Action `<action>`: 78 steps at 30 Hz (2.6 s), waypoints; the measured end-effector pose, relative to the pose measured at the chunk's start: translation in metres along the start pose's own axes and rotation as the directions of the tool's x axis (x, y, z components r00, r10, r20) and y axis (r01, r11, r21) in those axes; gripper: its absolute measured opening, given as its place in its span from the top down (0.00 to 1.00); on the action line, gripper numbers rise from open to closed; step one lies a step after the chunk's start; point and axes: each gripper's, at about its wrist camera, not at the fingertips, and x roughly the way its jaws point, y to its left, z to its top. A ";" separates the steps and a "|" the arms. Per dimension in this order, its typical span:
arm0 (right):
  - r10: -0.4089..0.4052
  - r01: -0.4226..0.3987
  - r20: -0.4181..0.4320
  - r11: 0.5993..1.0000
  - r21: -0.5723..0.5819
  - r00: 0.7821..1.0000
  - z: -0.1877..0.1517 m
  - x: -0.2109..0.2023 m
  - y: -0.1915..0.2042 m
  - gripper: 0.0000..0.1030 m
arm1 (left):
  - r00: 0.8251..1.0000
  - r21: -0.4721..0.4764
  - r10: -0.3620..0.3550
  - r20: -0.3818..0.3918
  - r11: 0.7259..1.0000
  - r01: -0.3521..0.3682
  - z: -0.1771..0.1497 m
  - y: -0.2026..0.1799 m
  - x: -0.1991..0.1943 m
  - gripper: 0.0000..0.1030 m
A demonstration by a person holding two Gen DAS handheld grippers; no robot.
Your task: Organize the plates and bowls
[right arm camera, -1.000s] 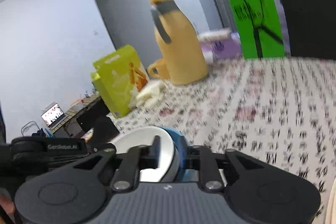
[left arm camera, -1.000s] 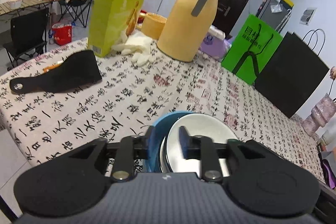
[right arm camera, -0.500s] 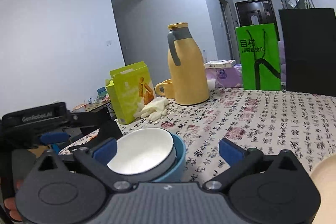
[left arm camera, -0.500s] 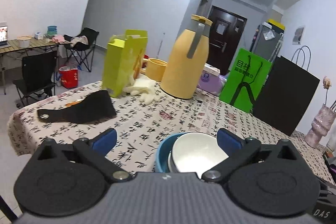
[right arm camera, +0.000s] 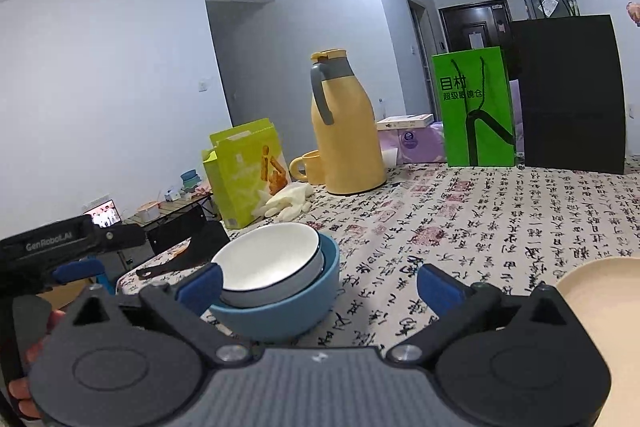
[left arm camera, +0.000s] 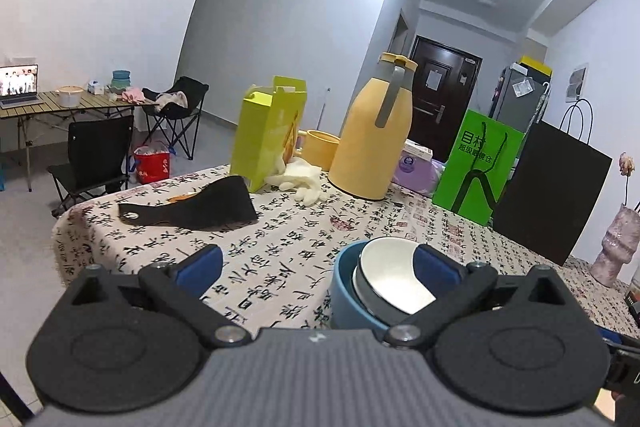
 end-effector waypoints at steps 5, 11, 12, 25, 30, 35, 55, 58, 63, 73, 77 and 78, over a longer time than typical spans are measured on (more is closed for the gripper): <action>-0.005 0.006 -0.008 1.000 0.004 1.000 -0.006 -0.008 -0.001 0.00 | 1.000 0.006 -0.010 0.009 1.000 0.010 -0.006 0.003 -0.013 0.00; -0.012 0.012 -0.012 1.000 0.008 1.000 -0.011 -0.016 -0.002 0.00 | 1.000 0.019 -0.017 0.018 1.000 0.017 -0.010 0.003 -0.023 0.00; -0.012 0.012 -0.012 1.000 0.009 1.000 -0.011 -0.016 -0.001 0.00 | 1.000 0.019 -0.019 0.019 1.000 0.018 -0.010 0.003 -0.024 0.00; -0.013 0.014 -0.023 1.000 0.022 1.000 -0.013 -0.016 -0.002 0.00 | 0.999 0.017 -0.039 0.027 0.999 0.038 -0.015 0.004 -0.026 0.00; -0.019 0.020 -0.037 0.999 0.026 0.999 -0.015 -0.009 -0.003 0.00 | 0.999 0.009 -0.042 0.018 0.999 0.042 -0.017 0.006 -0.020 0.00; -0.026 0.028 -0.055 0.999 0.029 0.998 -0.017 0.001 -0.005 0.00 | 0.999 0.001 -0.049 0.010 0.999 0.049 -0.017 0.010 -0.010 0.00; -0.028 0.039 -0.147 0.996 0.077 0.989 -0.003 0.065 -0.015 0.00 | 0.993 -0.063 -0.100 -0.055 0.993 0.096 -0.007 0.026 0.051 0.00; -0.021 0.035 -0.159 0.996 0.088 0.987 0.002 0.076 -0.016 0.00 | 0.992 -0.068 -0.109 -0.057 0.992 0.105 -0.004 0.027 0.062 0.00; 0.000 0.022 -0.201 0.994 0.110 0.980 0.010 0.099 -0.016 0.00 | 0.989 -0.087 -0.125 -0.076 0.989 0.119 0.000 0.028 0.082 0.00; 0.052 -0.007 -0.270 0.986 0.165 0.961 0.019 0.134 -0.012 0.00 | 0.982 -0.095 -0.133 -0.133 0.988 0.121 0.007 0.028 0.113 0.00; 0.064 -0.016 -0.287 0.986 0.166 0.956 0.023 0.146 -0.008 0.00 | 0.981 -0.097 -0.114 -0.154 0.990 0.100 0.008 0.028 0.123 0.00; 0.064 -0.016 -0.292 0.986 0.166 0.954 0.023 0.148 -0.008 0.00 | 0.980 -0.098 -0.111 -0.163 0.991 0.096 0.009 0.029 0.125 0.00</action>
